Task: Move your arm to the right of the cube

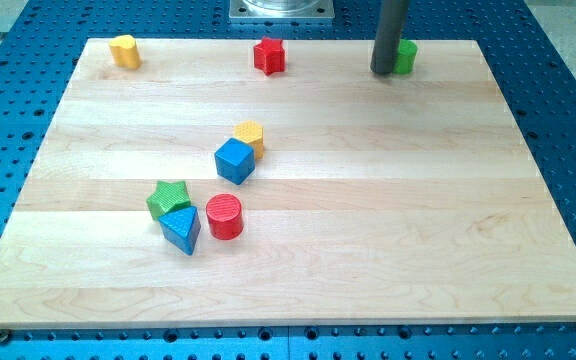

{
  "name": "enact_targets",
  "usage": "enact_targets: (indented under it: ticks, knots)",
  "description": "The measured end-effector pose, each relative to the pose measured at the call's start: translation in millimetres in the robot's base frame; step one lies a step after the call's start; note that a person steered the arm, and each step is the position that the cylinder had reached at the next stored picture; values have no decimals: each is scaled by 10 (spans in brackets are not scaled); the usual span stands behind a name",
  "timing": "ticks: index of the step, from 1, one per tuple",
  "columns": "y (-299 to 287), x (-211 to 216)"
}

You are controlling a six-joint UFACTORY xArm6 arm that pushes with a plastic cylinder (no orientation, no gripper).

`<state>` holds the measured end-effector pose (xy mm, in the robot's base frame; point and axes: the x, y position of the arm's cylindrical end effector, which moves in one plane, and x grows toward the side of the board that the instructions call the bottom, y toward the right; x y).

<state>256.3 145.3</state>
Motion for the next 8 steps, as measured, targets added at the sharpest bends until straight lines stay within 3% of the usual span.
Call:
enact_targets:
  ticks: [2,3,5,8]
  knots:
    - [550,57]
    - [255,392]
    - [42,553]
    - [-956,1586]
